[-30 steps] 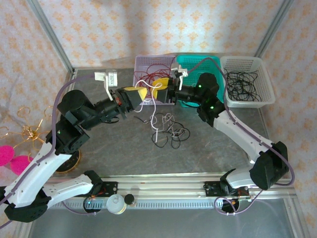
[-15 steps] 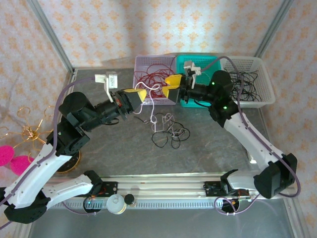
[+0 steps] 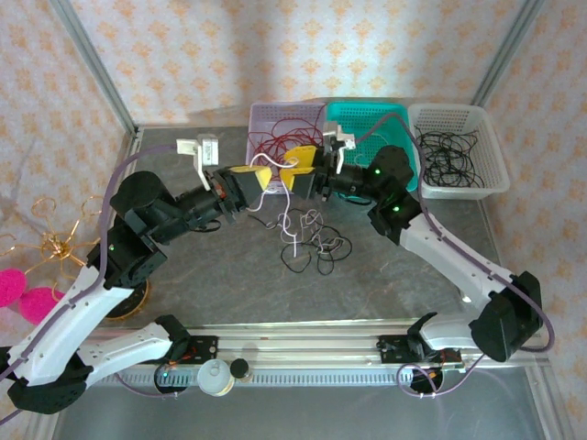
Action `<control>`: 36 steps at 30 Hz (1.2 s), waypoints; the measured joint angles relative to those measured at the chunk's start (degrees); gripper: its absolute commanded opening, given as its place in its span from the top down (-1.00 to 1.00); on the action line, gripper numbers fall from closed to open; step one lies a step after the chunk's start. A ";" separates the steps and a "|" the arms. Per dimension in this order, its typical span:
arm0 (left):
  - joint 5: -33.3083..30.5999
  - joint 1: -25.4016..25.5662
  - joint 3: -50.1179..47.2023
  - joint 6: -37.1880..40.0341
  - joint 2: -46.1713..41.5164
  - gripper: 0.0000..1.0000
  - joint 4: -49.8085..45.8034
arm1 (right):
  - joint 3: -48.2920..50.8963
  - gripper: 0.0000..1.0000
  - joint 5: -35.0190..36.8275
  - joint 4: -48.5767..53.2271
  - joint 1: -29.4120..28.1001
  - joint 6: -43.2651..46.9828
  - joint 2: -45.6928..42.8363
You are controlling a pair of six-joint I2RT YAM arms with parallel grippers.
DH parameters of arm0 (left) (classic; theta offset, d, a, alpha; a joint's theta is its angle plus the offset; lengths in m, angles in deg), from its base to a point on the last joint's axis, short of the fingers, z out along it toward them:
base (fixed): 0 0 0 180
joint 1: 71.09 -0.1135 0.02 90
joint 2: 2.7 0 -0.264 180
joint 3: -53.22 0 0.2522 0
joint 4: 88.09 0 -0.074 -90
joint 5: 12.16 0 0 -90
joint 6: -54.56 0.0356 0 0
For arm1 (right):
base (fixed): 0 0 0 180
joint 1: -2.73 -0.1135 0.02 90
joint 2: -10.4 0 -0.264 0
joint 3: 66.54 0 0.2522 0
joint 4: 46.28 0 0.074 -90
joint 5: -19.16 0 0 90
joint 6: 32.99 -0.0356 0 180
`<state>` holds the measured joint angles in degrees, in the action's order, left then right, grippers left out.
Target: Untangle the cables
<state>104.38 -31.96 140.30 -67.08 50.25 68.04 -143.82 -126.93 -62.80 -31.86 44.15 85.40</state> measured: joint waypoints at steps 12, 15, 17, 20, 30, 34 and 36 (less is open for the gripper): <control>-0.26 0.00 -2.89 -1.14 -1.25 1.00 0.02 | -2.93 0.79 6.82 -0.15 -1.73 -1.92 5.88; -1.68 0.00 -3.43 -1.27 -1.84 0.86 -0.39 | -4.24 1.00 10.62 2.36 -1.75 0.17 5.79; -3.10 -0.02 -3.82 -1.25 -2.01 0.69 -1.11 | -5.49 1.00 14.12 5.18 -1.57 1.53 5.49; -5.51 0.00 -5.29 -1.18 -2.27 0.30 -2.67 | -9.44 1.00 21.62 11.76 -0.24 2.21 5.07; -9.66 -0.02 -12.46 -2.62 -3.87 -0.09 -4.46 | -35.95 1.00 40.35 36.00 11.91 6.40 8.15; -10.38 -0.02 -13.29 -3.06 -5.29 -0.09 -4.35 | -42.60 1.00 45.86 40.61 16.65 8.24 12.61; -10.54 -0.02 -13.92 -3.26 -5.88 -0.08 -4.11 | -43.12 1.00 47.71 41.83 18.36 8.94 14.99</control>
<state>93.85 -31.98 126.38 -70.33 44.37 63.94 -186.95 -79.22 -20.97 -13.50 53.09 100.39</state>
